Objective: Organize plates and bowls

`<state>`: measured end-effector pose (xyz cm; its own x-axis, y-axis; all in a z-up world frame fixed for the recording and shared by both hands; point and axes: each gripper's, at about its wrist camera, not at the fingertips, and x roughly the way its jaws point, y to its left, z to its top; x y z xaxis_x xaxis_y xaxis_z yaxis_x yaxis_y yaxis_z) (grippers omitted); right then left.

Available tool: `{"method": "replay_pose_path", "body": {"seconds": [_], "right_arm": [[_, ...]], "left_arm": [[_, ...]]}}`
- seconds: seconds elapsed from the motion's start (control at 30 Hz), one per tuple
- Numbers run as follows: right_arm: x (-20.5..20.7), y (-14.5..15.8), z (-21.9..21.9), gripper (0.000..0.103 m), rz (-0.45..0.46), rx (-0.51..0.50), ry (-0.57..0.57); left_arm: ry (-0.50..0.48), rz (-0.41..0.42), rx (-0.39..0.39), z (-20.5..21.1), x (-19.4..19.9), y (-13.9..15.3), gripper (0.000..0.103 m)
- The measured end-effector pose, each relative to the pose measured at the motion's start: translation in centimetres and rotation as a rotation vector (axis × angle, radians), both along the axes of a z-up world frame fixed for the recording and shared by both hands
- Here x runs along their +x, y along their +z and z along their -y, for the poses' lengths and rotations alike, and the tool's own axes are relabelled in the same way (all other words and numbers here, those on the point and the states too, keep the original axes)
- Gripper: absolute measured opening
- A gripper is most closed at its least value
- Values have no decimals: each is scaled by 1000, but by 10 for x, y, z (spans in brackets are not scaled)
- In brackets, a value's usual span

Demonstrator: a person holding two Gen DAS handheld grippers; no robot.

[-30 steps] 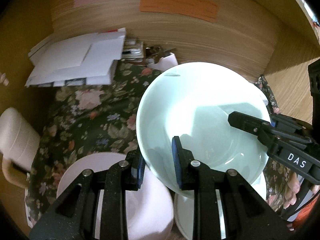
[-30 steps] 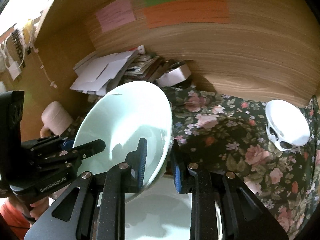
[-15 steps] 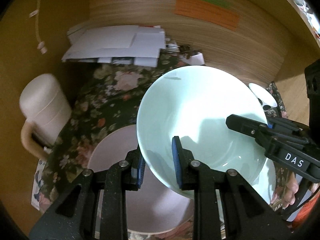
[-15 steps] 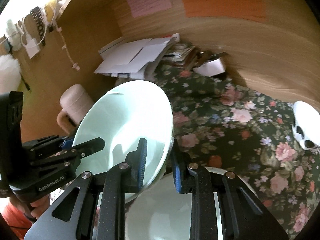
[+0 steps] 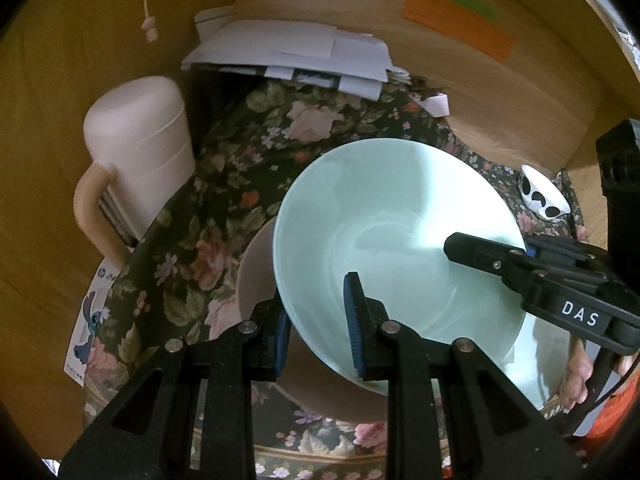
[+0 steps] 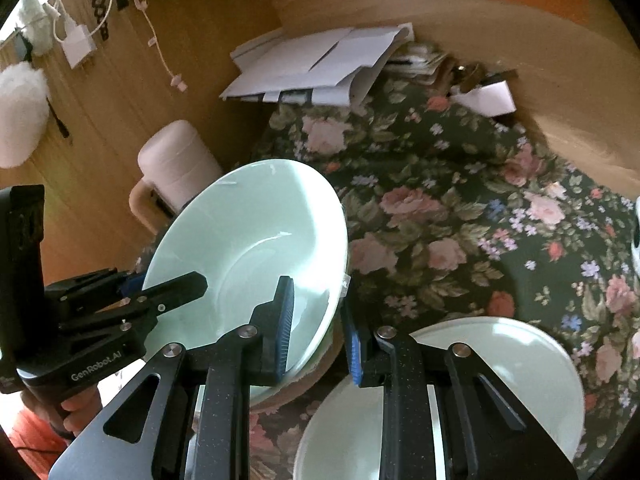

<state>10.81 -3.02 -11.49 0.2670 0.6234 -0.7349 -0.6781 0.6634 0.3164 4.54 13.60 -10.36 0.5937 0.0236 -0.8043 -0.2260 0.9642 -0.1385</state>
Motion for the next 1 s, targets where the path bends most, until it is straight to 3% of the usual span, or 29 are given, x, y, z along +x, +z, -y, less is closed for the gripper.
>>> {"method": "replay_pose_path", "body": {"seconds": [0.63, 1.0], "right_arm": [[-2, -15, -14, 21, -17, -54, 48], [-8, -1, -12, 22, 105, -119, 49]], "left_arm": [[-13, 5, 11, -4, -19, -9, 25], [4, 8, 33, -5, -19, -10, 25]]}}
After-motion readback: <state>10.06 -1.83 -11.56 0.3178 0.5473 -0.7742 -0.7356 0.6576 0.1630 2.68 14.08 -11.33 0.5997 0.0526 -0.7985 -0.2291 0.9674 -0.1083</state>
